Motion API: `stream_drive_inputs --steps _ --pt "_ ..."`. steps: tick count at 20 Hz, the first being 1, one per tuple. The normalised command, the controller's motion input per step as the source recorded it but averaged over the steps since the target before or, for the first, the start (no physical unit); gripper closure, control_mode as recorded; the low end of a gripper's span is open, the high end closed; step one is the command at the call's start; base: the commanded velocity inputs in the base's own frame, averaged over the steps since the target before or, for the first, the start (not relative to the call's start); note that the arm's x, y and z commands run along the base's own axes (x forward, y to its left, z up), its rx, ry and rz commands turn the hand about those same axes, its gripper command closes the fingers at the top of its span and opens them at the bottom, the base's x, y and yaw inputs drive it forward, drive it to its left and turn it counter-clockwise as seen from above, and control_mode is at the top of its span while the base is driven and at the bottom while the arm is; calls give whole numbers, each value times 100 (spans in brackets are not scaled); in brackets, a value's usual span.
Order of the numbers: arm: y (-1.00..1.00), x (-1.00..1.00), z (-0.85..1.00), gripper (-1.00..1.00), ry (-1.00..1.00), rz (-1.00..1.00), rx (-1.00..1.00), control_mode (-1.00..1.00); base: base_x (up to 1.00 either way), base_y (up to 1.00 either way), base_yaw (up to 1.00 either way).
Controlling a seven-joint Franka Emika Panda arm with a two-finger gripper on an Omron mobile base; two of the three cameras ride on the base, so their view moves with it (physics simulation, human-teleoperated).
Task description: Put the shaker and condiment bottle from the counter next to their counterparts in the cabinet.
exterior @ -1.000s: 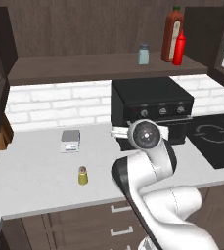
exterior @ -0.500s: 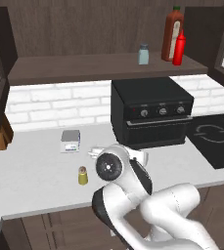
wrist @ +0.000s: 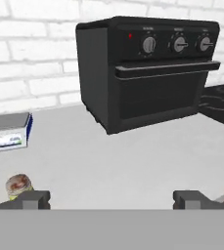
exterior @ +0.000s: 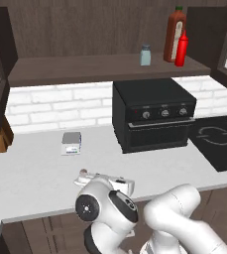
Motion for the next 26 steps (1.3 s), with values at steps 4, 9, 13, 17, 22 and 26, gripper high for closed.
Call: stream_drive_inputs --steps 4,9,13,17,22,26 --pt "58 -3 -49 -100 -13 -5 0 -100 0 0 0" --pt "61 -2 -25 -100 -23 0 0 -100 0 0 0" --pt "26 29 -29 -100 -16 -2 1 -100 0 0 0" --pt "2 49 -28 -100 -3 -16 6 -100 0 0 0" --pt "12 32 -11 -100 -1 -20 4 -100 0 0 0" --pt "39 5 -6 -100 -8 -15 0 -100 0 0 0"
